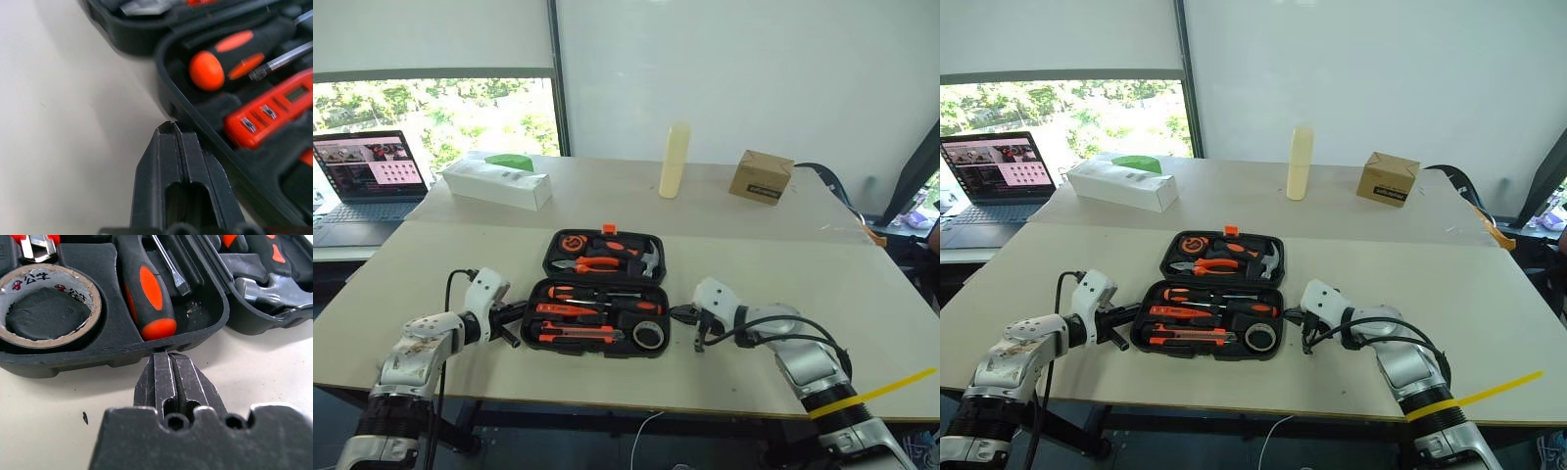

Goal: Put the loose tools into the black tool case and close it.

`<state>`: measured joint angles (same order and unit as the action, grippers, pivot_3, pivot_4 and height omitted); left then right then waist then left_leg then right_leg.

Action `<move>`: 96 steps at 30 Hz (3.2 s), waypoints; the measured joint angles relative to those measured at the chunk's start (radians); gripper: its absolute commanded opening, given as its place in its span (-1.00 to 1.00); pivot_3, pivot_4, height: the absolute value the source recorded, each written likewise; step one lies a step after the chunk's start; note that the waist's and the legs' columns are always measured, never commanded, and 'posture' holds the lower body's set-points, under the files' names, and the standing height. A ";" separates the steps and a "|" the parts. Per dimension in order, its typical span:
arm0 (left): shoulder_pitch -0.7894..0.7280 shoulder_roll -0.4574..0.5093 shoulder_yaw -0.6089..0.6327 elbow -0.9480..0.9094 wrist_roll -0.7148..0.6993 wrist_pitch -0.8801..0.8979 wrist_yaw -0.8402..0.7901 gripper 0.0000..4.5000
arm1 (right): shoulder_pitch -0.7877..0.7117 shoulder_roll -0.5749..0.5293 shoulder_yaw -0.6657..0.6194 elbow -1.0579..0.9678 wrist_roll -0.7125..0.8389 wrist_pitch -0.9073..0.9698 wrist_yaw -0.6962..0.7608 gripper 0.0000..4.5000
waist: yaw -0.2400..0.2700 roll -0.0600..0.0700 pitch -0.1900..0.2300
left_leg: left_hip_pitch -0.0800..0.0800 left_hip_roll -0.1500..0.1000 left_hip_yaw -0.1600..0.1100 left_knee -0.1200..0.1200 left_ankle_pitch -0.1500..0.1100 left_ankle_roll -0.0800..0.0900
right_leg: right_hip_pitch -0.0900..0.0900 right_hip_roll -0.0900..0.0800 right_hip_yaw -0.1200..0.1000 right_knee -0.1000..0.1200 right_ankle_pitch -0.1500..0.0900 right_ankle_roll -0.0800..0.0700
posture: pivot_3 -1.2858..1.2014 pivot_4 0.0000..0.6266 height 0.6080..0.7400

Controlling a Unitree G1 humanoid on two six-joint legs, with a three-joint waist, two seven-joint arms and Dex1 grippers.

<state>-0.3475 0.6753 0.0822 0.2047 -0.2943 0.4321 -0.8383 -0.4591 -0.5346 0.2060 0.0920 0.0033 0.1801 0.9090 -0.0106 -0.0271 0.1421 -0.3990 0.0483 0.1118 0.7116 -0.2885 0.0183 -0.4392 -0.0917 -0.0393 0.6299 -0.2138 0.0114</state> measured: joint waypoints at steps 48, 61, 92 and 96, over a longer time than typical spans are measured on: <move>-0.619 -0.048 -0.051 0.459 -0.053 0.613 -0.009 0.68 | -0.515 -0.028 -0.079 0.205 0.290 1.063 -0.102 0.45 | -0.003 -0.002 0.001 | -0.006 -0.004 -0.002 0.001 0.001 0.000 | -0.002 0.000 0.000 0.001 0.002 0.003 | 0.03 -0.52 1.00; -0.661 -0.086 -0.058 0.584 -0.002 0.567 0.038 0.18 | -0.568 0.064 -0.013 0.423 0.213 0.959 -0.154 -0.03 | -0.009 -0.002 0.001 | -0.008 -0.004 -0.001 0.001 0.001 -0.001 | -0.004 -0.001 0.000 0.001 0.002 0.005 | 0.03 -0.52 1.00; -0.015 -0.146 0.137 0.017 -0.029 -0.422 -0.184 -0.97 | 0.064 -0.127 -0.052 -0.085 -0.055 -0.254 -0.228 -1.00 | 0.000 -0.002 0.001 | -0.013 -0.005 0.001 0.002 0.001 -0.001 | -0.011 -0.003 0.001 -0.002 0.003 0.006 | 0.03 -0.52 1.00; 0.090 -0.087 0.094 0.030 0.076 -0.806 -0.256 -0.97 | 0.169 -0.177 -0.051 -0.032 -0.181 -0.561 -0.349 -1.00 | 0.005 -0.002 0.001 | -0.001 -0.004 0.002 0.001 0.000 0.001 | 0.001 -0.003 0.001 -0.006 0.002 0.006 | 0.03 -0.52 1.00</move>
<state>-0.2574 0.5886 0.1762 0.2352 -0.2186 -0.3734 -1.0947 -0.2905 -0.7112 0.1546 0.0598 -0.1780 -0.3812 0.5596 -0.0055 -0.0287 0.1432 -0.4003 0.0442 0.1139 0.7127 -0.2886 0.0193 -0.4381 -0.0947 -0.0381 0.6242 -0.2116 0.0170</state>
